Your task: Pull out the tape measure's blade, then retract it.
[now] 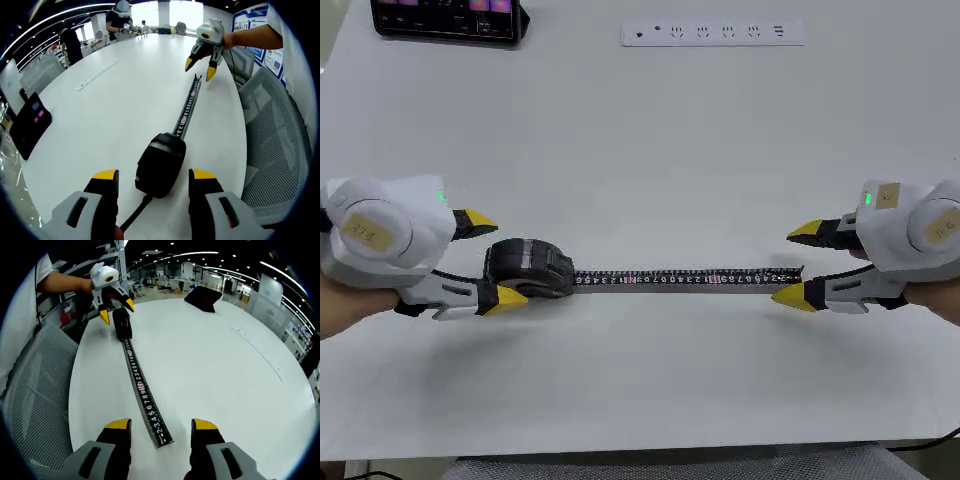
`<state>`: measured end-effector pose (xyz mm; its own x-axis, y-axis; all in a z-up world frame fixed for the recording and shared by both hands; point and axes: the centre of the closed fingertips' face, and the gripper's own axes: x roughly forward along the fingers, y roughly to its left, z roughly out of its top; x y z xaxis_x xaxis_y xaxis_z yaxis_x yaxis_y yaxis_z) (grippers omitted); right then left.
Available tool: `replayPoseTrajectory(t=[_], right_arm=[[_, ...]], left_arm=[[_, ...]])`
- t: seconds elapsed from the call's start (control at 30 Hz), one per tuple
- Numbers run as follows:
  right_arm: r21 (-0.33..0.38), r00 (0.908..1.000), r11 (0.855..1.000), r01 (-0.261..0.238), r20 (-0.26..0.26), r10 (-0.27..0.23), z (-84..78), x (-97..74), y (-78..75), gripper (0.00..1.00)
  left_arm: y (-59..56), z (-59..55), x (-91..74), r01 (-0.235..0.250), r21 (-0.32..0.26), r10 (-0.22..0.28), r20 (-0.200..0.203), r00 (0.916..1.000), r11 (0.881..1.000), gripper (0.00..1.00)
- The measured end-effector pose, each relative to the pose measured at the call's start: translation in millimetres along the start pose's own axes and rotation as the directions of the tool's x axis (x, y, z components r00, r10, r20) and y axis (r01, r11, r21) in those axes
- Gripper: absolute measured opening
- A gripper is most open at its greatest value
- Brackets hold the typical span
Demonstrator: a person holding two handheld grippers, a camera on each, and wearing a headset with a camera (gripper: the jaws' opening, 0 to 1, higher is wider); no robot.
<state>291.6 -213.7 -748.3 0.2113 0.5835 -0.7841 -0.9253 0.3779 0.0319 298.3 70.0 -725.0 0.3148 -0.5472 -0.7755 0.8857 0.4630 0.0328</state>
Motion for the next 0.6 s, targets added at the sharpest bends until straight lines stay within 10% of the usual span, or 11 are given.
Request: replayPoseTrajectory(t=[0.6], right_arm=[[0.084, 0.9916, 0.994, 0.076, 0.098, -0.084, 16.3, -14.4, 11.7, 0.60]], left_arm=[[-4.8, 3.0, -19.8, -0.075, -0.151, 0.096, 0.140, 0.9855, 0.986, 0.64]])
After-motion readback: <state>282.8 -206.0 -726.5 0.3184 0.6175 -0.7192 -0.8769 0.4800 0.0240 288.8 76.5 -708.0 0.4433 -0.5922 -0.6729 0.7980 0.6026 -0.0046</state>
